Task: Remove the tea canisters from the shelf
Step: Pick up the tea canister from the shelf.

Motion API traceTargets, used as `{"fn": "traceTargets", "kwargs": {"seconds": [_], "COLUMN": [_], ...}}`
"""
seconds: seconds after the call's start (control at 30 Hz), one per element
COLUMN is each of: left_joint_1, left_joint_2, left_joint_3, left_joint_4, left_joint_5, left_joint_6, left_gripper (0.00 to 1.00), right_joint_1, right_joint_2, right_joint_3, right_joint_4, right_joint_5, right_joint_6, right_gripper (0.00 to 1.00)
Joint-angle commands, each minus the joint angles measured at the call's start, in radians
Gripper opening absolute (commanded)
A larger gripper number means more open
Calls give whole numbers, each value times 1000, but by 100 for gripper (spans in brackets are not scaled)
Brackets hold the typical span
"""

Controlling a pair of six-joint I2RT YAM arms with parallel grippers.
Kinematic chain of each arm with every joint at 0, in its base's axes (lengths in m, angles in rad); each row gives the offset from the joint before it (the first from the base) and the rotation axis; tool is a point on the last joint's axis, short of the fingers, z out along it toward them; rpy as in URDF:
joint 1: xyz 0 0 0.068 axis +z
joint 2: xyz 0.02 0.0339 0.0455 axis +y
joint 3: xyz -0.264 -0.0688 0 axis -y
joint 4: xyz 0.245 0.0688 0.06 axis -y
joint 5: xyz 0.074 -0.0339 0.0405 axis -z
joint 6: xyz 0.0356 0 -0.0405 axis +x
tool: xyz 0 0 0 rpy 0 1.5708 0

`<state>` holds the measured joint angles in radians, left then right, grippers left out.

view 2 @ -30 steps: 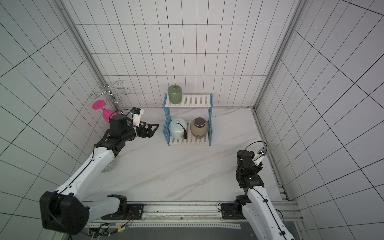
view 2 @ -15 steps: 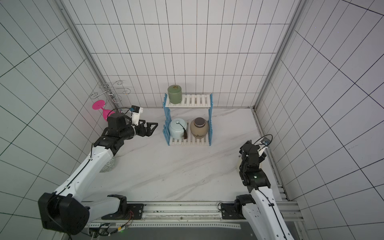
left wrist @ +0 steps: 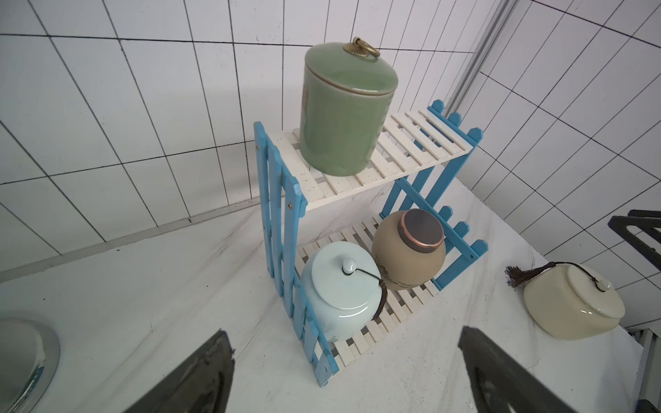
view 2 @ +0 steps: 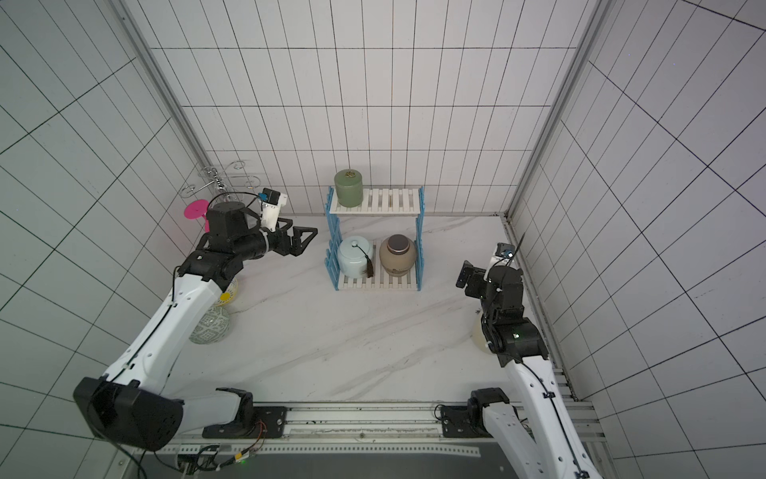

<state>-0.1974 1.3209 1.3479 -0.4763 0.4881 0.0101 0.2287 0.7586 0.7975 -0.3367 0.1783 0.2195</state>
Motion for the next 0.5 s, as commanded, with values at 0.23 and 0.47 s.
{"fn": "traceTargets", "kwargs": {"seconds": [0.23,0.47], "left_joint_1": [-66,-84], "left_joint_2": [207,387], "left_joint_3": [256,470], "left_joint_4": [-5,-34], "left_joint_5": [-17,-10], "left_joint_6": [-14,-87], "left_gripper": [99,99], "right_joint_1": [-5,-2], "right_joint_2": [-93,-135], "right_joint_3": [-38,-84], "right_joint_4": [-74,-49], "right_joint_5": [-86,-74], "right_joint_6": [-55,-61], "right_gripper": [99,99]}}
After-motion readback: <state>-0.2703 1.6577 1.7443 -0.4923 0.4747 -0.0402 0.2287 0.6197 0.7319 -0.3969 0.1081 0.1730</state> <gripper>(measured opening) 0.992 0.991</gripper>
